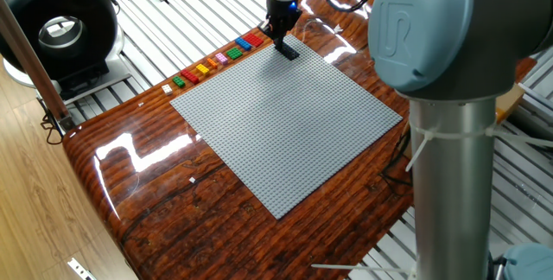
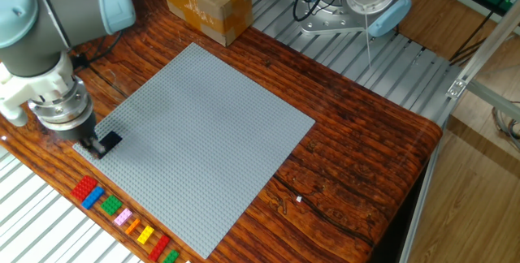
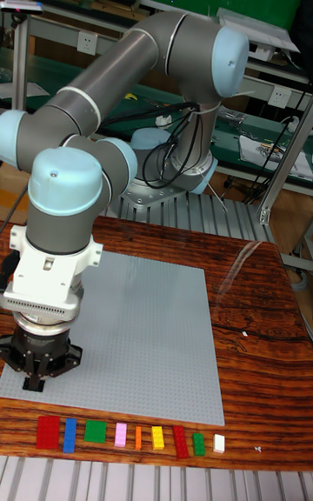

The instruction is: Build with small Lego blocks

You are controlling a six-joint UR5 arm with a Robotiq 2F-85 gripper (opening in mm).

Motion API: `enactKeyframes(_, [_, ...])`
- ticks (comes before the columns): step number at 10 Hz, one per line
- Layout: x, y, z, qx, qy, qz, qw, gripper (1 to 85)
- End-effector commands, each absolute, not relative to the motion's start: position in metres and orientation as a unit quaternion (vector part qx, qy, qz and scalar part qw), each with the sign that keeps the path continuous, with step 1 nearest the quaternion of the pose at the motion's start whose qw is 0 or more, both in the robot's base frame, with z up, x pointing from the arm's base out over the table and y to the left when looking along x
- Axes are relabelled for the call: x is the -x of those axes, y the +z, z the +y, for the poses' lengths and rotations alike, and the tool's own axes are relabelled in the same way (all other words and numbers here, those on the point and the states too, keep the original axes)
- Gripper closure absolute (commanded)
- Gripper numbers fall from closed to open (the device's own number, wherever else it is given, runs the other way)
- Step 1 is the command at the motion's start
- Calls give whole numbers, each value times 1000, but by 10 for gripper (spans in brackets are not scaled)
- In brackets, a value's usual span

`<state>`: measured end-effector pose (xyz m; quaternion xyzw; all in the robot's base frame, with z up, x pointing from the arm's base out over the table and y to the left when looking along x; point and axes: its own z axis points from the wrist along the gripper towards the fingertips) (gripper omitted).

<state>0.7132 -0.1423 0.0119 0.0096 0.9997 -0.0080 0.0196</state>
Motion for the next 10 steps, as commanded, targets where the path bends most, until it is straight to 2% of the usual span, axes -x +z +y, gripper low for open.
enactKeyframes(1, [-697, 24, -151, -5, -13, 1000, -15, 847])
enactKeyframes(5, [-684, 39, -162, -3, -27, 999, -43, 847])
enactKeyframes(7, [-694, 48, -166, -5, -29, 999, -31, 843])
enactKeyframes(10, [-726, 63, -151, -19, -32, 999, -13, 750])
